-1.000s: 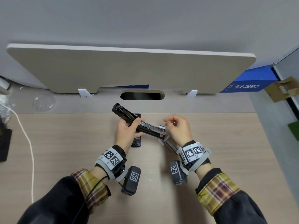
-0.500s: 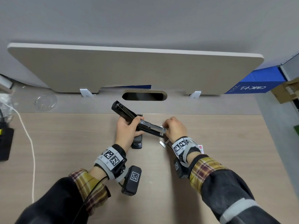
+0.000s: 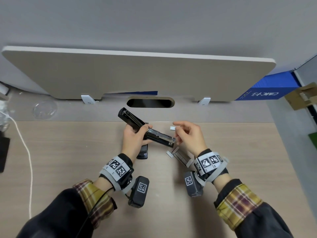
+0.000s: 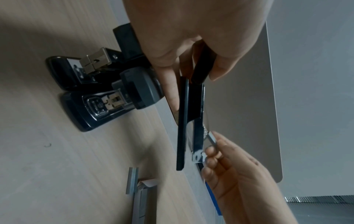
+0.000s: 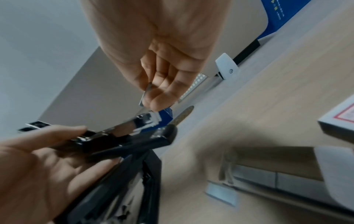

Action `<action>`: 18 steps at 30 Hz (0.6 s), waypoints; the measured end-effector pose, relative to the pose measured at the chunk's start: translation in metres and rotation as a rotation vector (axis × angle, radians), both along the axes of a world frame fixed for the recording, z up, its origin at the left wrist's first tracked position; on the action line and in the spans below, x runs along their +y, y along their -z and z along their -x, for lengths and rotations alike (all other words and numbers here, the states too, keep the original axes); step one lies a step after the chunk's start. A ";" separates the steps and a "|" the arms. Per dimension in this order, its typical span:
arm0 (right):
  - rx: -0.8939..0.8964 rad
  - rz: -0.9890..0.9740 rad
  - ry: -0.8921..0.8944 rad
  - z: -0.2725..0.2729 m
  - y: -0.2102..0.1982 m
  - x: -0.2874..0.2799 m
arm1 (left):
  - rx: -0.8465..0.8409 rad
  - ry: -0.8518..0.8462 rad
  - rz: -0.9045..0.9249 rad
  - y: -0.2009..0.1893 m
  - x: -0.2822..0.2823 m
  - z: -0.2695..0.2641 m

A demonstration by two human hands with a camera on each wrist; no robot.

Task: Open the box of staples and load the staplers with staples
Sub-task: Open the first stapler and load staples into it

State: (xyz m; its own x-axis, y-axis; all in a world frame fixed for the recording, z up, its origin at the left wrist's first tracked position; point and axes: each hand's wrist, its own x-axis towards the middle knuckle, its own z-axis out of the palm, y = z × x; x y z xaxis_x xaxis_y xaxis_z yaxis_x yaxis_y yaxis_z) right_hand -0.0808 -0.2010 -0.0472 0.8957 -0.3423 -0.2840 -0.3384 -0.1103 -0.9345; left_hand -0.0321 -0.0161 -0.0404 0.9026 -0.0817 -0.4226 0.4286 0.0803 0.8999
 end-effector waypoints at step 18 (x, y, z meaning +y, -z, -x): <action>-0.052 0.458 -0.312 -0.005 -0.023 0.025 | -0.004 0.139 0.033 -0.010 -0.008 0.013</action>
State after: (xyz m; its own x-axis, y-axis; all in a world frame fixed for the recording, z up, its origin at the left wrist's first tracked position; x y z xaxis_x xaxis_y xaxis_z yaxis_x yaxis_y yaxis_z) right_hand -0.0761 -0.1762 -0.0245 0.9831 -0.1368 -0.1213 -0.1795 -0.5966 -0.7822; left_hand -0.0446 -0.0236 -0.0300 0.8835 -0.2195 -0.4138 0.4338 0.0501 0.8996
